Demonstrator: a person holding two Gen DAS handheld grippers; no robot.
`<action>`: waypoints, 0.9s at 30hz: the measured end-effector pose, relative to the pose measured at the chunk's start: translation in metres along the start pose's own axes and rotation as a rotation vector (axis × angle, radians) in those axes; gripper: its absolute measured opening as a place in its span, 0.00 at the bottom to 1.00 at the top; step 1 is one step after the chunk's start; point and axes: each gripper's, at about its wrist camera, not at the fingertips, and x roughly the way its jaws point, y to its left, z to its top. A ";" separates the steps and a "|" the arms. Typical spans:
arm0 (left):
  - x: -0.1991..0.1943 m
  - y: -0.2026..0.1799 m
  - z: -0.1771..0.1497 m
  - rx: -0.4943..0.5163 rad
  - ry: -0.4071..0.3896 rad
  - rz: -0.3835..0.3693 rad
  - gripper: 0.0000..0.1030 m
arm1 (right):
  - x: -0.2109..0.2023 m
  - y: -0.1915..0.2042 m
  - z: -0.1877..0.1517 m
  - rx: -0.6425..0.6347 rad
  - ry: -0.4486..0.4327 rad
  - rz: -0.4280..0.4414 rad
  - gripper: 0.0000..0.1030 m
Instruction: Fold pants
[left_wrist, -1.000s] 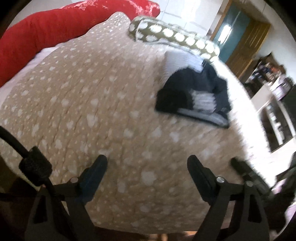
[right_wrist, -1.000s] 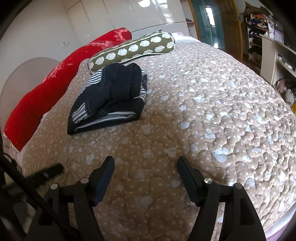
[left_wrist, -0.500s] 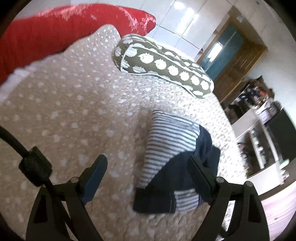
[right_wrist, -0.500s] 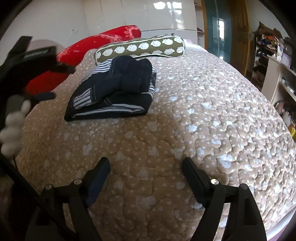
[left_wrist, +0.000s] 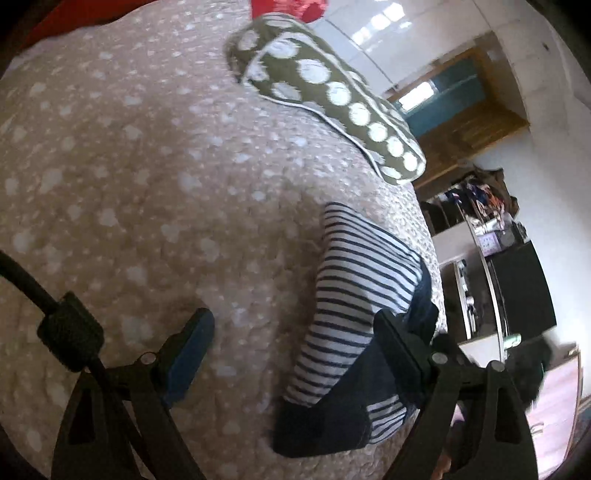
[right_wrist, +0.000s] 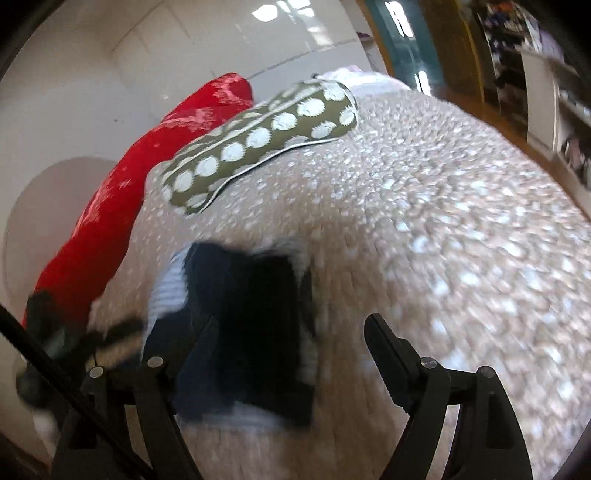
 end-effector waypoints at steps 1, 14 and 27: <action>0.003 -0.005 0.001 0.019 0.007 -0.016 0.80 | 0.009 0.000 0.004 0.016 0.017 0.007 0.78; 0.023 -0.043 0.007 0.136 -0.005 0.033 0.45 | 0.055 0.017 0.038 -0.021 0.112 0.000 0.39; -0.030 -0.001 0.016 0.024 -0.137 0.121 0.59 | 0.055 0.082 0.060 -0.128 0.122 0.116 0.41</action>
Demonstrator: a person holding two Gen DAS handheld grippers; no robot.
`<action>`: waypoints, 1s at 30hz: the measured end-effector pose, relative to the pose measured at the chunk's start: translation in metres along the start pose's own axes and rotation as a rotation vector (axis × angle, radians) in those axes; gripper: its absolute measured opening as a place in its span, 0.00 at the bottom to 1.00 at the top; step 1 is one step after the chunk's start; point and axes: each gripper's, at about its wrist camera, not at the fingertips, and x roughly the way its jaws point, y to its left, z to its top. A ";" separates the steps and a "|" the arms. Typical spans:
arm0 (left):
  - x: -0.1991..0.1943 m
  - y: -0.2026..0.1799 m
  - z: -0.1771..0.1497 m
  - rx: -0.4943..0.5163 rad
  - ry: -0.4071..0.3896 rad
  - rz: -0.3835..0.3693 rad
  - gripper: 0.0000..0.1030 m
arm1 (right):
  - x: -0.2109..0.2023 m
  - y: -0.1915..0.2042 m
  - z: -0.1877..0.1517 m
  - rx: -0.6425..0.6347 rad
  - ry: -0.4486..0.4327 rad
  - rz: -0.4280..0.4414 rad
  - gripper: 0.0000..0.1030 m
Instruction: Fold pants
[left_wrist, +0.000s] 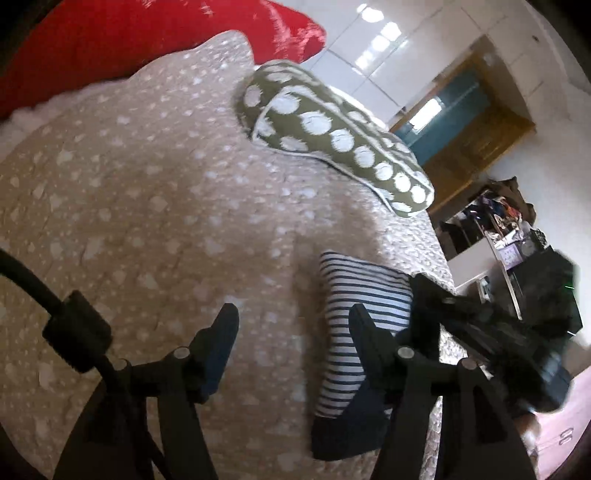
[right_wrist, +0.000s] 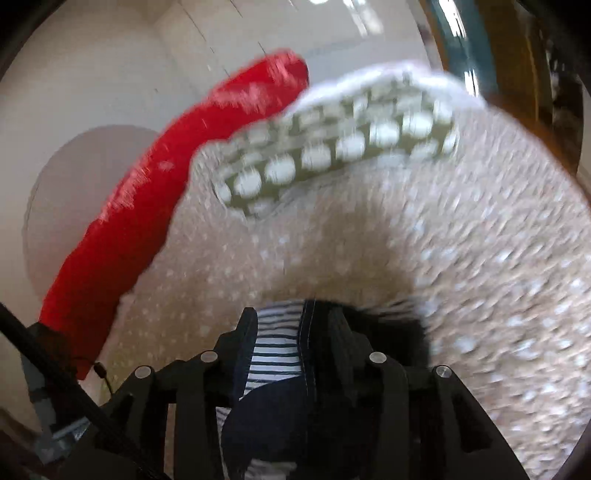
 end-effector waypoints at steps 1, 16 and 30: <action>0.000 0.001 0.001 -0.002 0.002 -0.001 0.59 | 0.011 -0.005 0.000 0.028 0.028 -0.001 0.41; -0.003 -0.002 -0.005 0.003 -0.009 0.025 0.61 | -0.047 -0.020 -0.075 0.012 -0.054 -0.107 0.41; -0.015 -0.031 -0.027 0.129 -0.113 0.149 0.61 | -0.081 -0.031 -0.137 -0.072 -0.099 -0.224 0.51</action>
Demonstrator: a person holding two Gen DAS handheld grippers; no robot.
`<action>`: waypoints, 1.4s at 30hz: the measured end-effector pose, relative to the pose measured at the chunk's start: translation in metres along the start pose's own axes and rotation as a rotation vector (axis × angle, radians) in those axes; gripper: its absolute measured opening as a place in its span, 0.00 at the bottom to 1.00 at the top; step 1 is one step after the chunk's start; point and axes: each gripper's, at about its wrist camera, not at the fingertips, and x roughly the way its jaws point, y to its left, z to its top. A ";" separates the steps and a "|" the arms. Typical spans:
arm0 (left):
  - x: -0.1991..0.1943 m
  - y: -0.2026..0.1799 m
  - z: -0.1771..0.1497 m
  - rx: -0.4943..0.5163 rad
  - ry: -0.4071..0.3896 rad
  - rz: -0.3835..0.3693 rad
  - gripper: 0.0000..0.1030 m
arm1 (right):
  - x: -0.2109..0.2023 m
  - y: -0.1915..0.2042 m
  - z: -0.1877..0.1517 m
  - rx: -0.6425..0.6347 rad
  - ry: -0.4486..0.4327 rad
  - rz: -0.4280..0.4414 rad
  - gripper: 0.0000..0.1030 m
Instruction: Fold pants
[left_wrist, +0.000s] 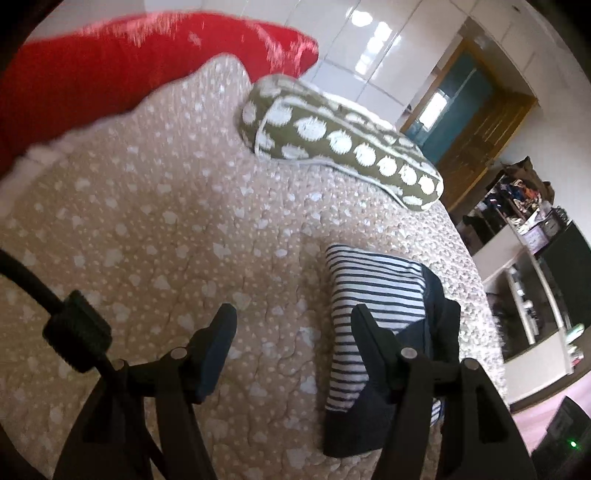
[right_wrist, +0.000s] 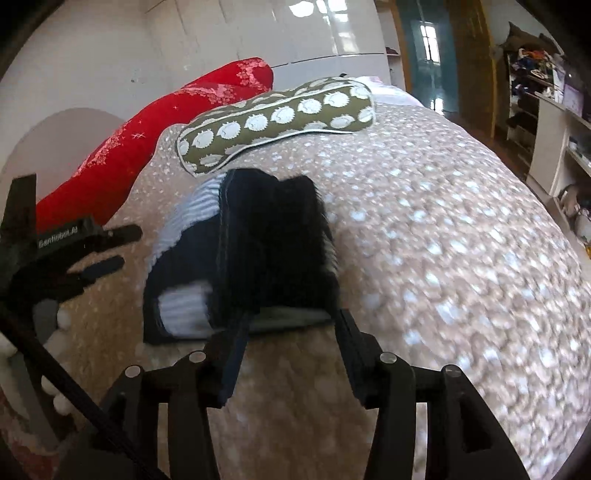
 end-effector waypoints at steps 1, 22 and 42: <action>-0.007 -0.005 -0.004 0.016 -0.029 0.019 0.61 | -0.005 -0.003 -0.006 0.002 0.002 -0.006 0.51; -0.092 -0.072 -0.118 0.271 -0.074 0.161 0.92 | -0.056 -0.016 -0.059 0.006 -0.034 -0.094 0.63; -0.054 -0.077 -0.133 0.230 0.065 0.091 0.92 | -0.043 -0.038 -0.054 0.014 -0.020 -0.201 0.66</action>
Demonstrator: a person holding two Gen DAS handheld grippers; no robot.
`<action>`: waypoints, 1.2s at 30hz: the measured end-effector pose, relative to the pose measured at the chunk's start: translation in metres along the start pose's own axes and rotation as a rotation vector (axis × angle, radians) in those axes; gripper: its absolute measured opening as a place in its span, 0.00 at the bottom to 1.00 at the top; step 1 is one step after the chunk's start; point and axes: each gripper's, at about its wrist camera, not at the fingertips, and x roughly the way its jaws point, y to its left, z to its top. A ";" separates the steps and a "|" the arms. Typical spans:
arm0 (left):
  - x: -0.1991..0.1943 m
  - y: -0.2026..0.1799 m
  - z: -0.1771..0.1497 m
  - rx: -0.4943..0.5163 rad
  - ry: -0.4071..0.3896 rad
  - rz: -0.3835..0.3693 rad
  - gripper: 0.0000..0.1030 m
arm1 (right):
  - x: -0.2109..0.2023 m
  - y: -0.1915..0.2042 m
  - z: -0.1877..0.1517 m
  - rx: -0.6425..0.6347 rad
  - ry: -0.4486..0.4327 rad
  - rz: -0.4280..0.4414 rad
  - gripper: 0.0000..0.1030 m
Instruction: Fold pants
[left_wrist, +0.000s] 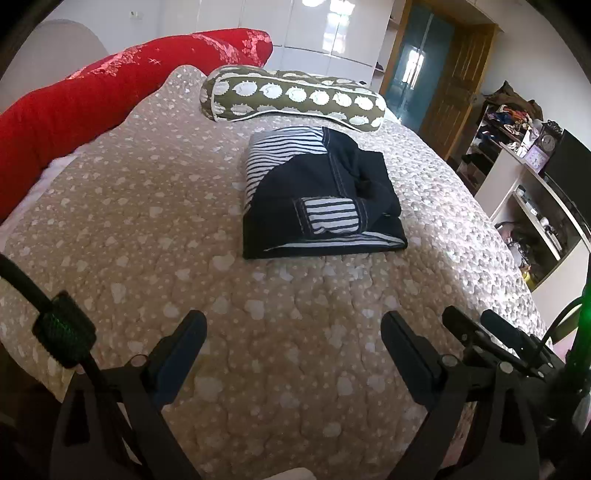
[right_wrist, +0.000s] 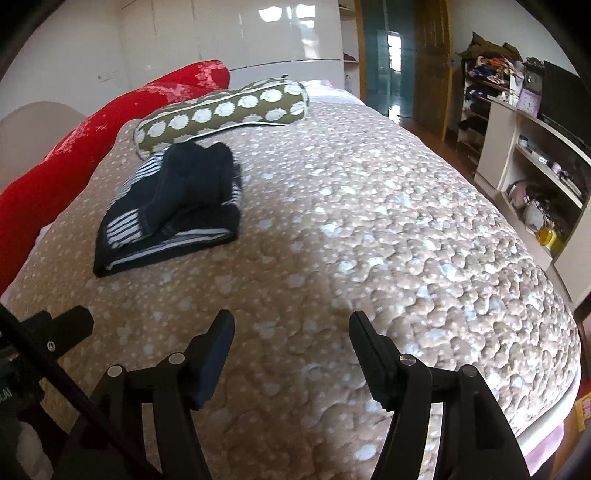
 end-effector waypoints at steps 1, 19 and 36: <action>0.002 0.000 0.001 -0.004 0.007 -0.004 0.92 | 0.001 -0.002 0.001 0.005 0.002 -0.004 0.66; 0.038 0.005 0.028 -0.035 0.055 -0.018 0.92 | 0.030 0.004 0.021 -0.031 0.030 -0.037 0.69; 0.063 0.009 0.031 -0.052 0.122 -0.044 0.94 | 0.047 0.007 0.029 -0.032 0.039 -0.054 0.74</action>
